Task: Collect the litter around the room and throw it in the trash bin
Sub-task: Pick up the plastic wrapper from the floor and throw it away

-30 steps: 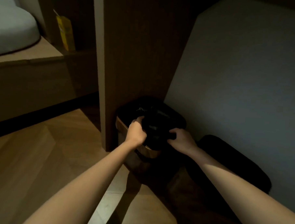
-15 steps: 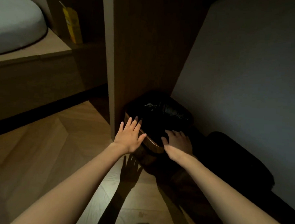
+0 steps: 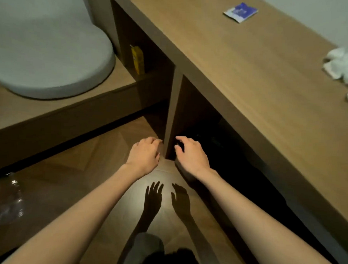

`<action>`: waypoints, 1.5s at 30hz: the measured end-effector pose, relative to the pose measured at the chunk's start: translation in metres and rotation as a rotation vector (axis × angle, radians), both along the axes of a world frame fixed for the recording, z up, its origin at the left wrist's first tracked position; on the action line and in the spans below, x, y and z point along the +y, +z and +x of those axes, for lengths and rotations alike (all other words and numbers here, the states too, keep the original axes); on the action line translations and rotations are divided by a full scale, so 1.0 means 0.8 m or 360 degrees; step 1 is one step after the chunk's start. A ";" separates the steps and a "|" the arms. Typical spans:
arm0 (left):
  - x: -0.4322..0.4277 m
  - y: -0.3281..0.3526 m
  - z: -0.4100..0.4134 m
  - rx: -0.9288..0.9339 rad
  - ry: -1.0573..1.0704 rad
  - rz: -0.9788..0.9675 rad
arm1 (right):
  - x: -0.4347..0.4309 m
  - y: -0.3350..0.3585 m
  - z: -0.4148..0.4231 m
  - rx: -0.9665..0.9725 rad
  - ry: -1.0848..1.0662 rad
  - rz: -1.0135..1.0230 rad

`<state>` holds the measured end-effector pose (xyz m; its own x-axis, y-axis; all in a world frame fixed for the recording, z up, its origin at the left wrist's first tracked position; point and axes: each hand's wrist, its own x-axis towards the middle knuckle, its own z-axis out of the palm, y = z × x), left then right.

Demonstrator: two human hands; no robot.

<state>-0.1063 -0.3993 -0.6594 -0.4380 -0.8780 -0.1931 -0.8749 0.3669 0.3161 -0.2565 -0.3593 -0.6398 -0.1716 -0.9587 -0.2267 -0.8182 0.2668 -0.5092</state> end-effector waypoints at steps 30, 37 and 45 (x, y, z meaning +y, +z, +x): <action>0.022 0.455 0.267 0.0349 0.1334 -0.0555 | -0.155 0.446 0.256 -0.0323 0.1110 -0.0446; 0.010 0.472 0.276 0.0356 0.1727 -0.0632 | -0.225 0.465 0.311 -0.0419 0.1573 -0.0426; 0.007 0.480 0.314 0.0355 0.2214 -0.0618 | -0.267 0.473 0.383 -0.0507 0.1960 -0.0408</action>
